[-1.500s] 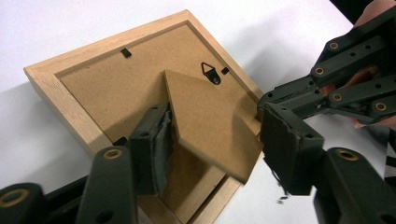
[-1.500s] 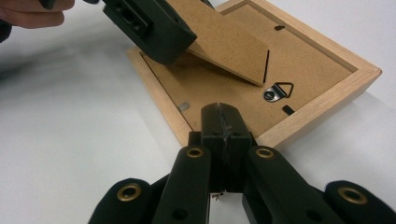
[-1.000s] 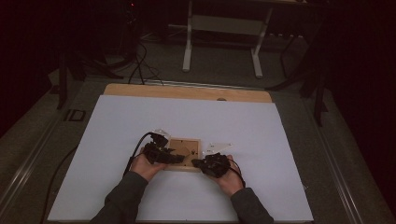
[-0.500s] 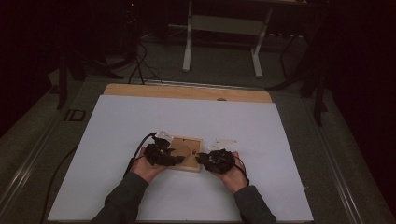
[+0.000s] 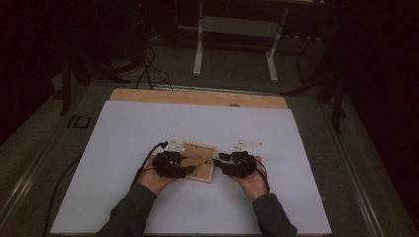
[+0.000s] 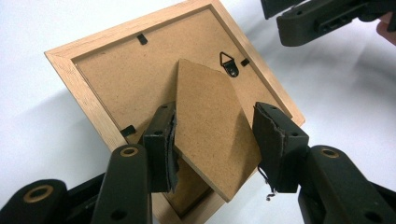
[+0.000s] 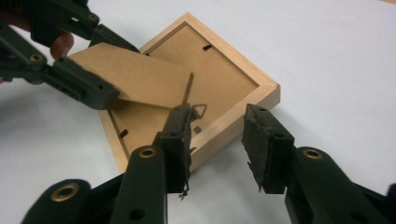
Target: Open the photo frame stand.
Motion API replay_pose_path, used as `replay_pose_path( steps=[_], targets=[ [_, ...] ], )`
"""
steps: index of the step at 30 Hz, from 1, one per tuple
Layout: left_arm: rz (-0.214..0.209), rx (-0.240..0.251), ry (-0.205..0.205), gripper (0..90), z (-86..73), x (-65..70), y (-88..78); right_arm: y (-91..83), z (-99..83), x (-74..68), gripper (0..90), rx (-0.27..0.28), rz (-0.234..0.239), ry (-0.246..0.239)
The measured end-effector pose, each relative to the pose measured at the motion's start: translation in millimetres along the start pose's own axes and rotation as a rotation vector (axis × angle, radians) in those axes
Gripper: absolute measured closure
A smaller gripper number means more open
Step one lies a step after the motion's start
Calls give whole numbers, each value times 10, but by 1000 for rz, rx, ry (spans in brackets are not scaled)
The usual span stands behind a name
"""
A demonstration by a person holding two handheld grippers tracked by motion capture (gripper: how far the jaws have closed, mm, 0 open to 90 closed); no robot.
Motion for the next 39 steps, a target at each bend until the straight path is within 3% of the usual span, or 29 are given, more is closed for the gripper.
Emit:
replay_pose_path(
  steps=[7, 14, 19, 22, 23, 27, 29, 32, 34, 39],
  targets=[
    [10, 47, 25, 538, -40, 32, -26, -30, 32, 110, 536, 8, -14, 46],
    [16, 92, 62, 541, -41, 71, -59, 30, 89, 173, 436, -13, 8, 80],
    [20, 117, 71, 543, -58, 82, -74, 133, 115, 235, 392, -14, 29, 149],
    [18, 125, 74, 544, -69, 81, -77, 154, 114, 248, 389, -14, 39, 165],
    [17, 128, 81, 544, -72, 80, -80, 211, 101, 280, 383, -20, 57, 210],
    [17, 141, 89, 545, -79, 92, -87, 267, 75, 308, 380, -33, 92, 264],
    [14, 147, 100, 545, -78, 97, -88, 303, 45, 319, 406, -38, 137, 313],
    [-3, 153, 88, 546, -79, 79, -89, 299, 36, 319, 438, -33, 145, 325],
    [-11, 154, 90, 546, -82, 73, -95, 278, 33, 323, 491, -34, 131, 314],
    [-30, 158, 74, 548, -80, 77, -100, 223, 25, 303, 509, -10, 119, 292]
  ],
)
Point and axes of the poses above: each handheld gripper's, and its own axes: y roughly forward along the jaws, z roughly out of its top, x roughly to its right, the point moved 4 cm from there along y, roughly forward along the jaws, and after that the axes turned 11 degrees about x, right-handed, at the moved point
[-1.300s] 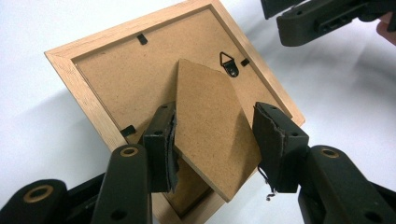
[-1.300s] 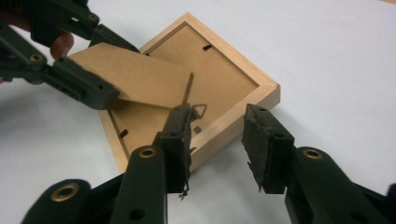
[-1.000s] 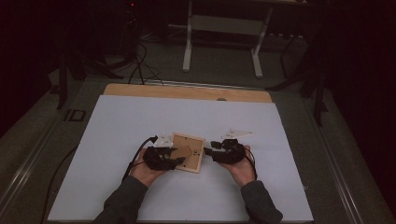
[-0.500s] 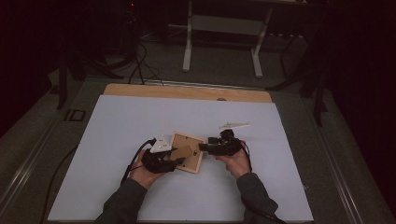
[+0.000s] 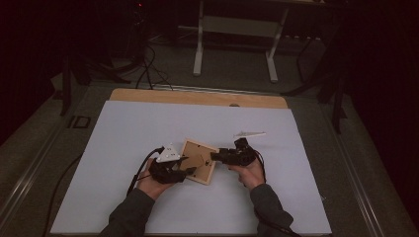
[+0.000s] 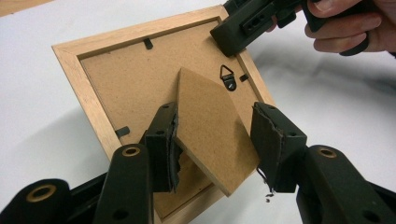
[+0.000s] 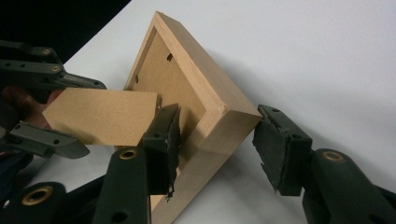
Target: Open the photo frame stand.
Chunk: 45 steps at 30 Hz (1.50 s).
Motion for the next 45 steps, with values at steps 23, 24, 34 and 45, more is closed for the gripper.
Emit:
replay_pose_path(
  steps=[23, 24, 34, 45],
  targets=[
    [-32, 4, -113, 756, 55, -57, 5, -127, 95, -319, 581, 80, -30, -196],
    [-29, 6, -113, 756, 60, -54, 11, -127, 95, -319, 581, 80, -30, -196],
    [11, 19, -91, 775, 134, -61, 126, -179, 126, -350, 585, 123, -121, -286],
    [15, 14, -73, 775, 157, -51, 191, -231, 116, -348, 583, 153, -168, -329]
  ],
)
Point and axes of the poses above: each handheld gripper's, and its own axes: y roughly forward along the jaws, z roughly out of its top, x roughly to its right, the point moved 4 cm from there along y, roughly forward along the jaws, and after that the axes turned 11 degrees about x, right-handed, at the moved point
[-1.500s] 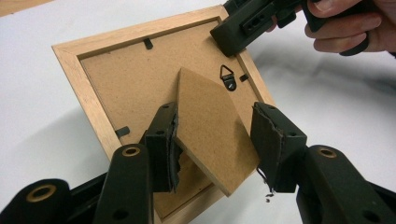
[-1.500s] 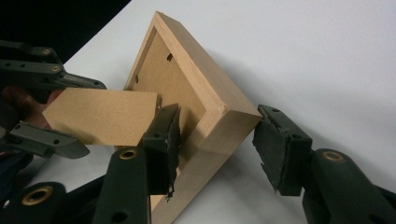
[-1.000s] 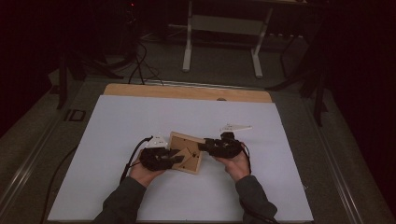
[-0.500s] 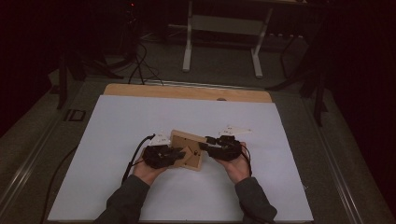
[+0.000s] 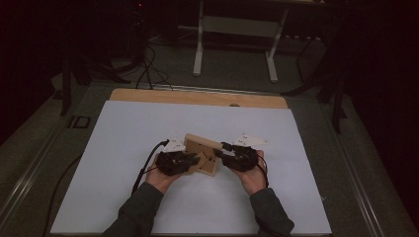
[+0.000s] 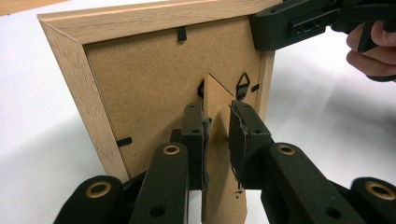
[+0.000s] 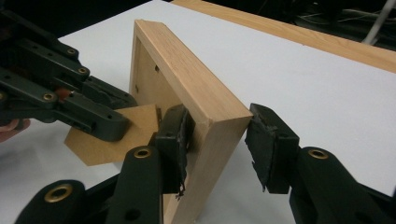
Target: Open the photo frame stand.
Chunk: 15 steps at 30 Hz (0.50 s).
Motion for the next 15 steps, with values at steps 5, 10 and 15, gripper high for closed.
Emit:
replay_pose_path(
  steps=[5, 10, 15],
  targets=[
    [-25, -11, 6, 765, -26, 14, -41, -27, -11, -30, 583, 4, 31, 2],
    [-40, 9, -6, 705, -32, 1, -119, -57, -35, -55, 586, 15, 50, 6],
    [3, 34, 2, 651, -6, -52, -252, -71, -40, -71, 587, 18, 59, 4]
  ],
)
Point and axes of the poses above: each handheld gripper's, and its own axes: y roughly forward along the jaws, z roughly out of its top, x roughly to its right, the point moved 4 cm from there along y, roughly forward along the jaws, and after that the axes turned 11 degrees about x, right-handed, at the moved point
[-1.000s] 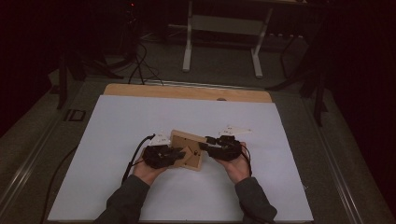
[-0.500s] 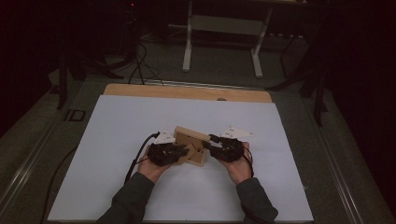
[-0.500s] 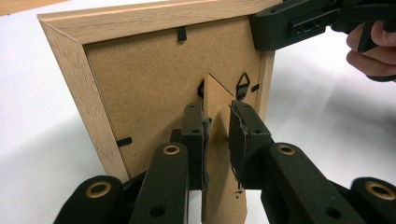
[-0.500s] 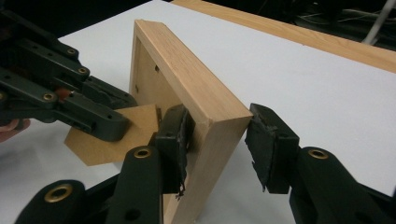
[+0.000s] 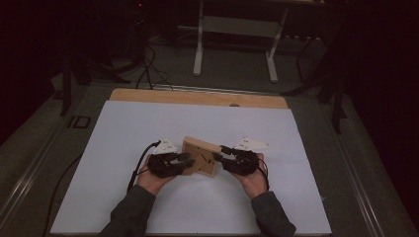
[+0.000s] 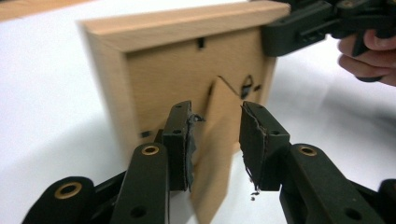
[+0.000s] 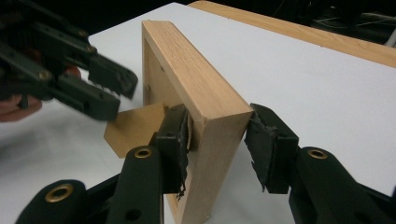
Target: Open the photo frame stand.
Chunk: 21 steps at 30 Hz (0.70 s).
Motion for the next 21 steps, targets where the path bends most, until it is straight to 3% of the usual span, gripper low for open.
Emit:
replay_pose_path(
  steps=[4, 12, 21],
  targets=[
    [70, 9, 14, 694, -24, -95, -104, -11, -8, -17, 589, 4, 8, -8],
    [166, 17, 20, 814, -85, -212, -169, -27, -17, -38, 598, 9, 9, -30],
    [165, 39, -31, 776, -90, -271, -97, -34, -5, -72, 602, 10, 16, -61]
  ],
)
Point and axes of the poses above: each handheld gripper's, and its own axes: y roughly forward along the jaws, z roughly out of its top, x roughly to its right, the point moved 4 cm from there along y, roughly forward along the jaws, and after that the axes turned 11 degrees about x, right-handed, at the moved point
